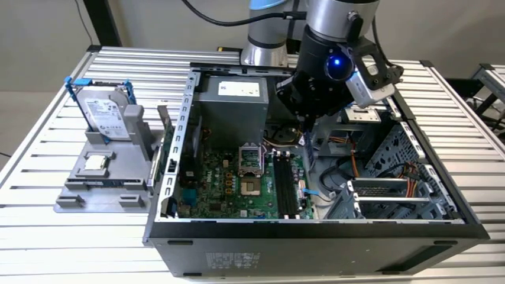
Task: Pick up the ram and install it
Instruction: 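Insert the ram into the slot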
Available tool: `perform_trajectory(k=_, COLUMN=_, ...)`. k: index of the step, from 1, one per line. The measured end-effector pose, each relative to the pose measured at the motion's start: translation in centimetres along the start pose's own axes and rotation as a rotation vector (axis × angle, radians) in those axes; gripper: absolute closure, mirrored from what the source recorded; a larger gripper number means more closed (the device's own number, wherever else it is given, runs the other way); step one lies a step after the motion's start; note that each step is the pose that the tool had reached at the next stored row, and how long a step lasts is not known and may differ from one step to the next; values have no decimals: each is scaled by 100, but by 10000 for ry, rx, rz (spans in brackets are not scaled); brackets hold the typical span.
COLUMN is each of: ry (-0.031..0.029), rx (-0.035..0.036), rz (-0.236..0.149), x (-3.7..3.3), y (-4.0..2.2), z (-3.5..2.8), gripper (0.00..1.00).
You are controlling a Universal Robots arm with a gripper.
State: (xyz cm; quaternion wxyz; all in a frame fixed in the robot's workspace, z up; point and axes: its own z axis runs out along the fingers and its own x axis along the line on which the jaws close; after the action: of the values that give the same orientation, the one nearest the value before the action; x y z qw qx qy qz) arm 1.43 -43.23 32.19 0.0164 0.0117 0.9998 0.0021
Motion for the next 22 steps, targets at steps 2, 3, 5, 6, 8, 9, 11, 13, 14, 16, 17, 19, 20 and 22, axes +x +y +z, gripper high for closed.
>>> perform_trajectory(k=2, ry=0, rx=0, rz=11, x=2, y=-16, z=37, gripper=100)
perform_trajectory(k=3, ry=-1, rx=-1, rz=11, x=2, y=-22, z=55, gripper=100)
perform_trajectory(k=5, ry=-1, rx=0, rz=12, x=3, y=-28, z=92, gripper=100)
perform_trajectory(k=6, ry=-1, rx=0, rz=11, x=3, y=-34, z=109, gripper=100)
perform_trajectory(k=8, ry=-1, rx=-1, rz=11, x=4, y=-48, z=146, gripper=100)
perform_trajectory(k=9, ry=-1, rx=0, rz=11, x=5, y=-55, z=164, gripper=100)
perform_trajectory(k=11, ry=-1, rx=0, rz=12, x=6, y=-68, z=200, gripper=100)
perform_trajectory(k=13, ry=-1, rx=0, rz=12, x=7, y=-81, z=236, gripper=100)
perform_trajectory(k=14, ry=-1, rx=-1, rz=12, x=8, y=-87, z=254, gripper=100)
perform_trajectory(k=16, ry=0, rx=0, rz=12, x=9, y=-99, z=291, gripper=100)
perform_trajectory(k=17, ry=0, rx=0, rz=12, x=13, y=-103, z=309, gripper=100)
perform_trajectory(k=19, ry=-1, rx=-1, rz=11, x=22, y=-106, z=345, gripper=100)
perform_trajectory(k=20, ry=-1, rx=0, rz=11, x=27, y=-107, z=363, gripper=100)
perform_trajectory(k=22, ry=-1, rx=0, rz=12, x=35, y=-108, z=400, gripper=100)
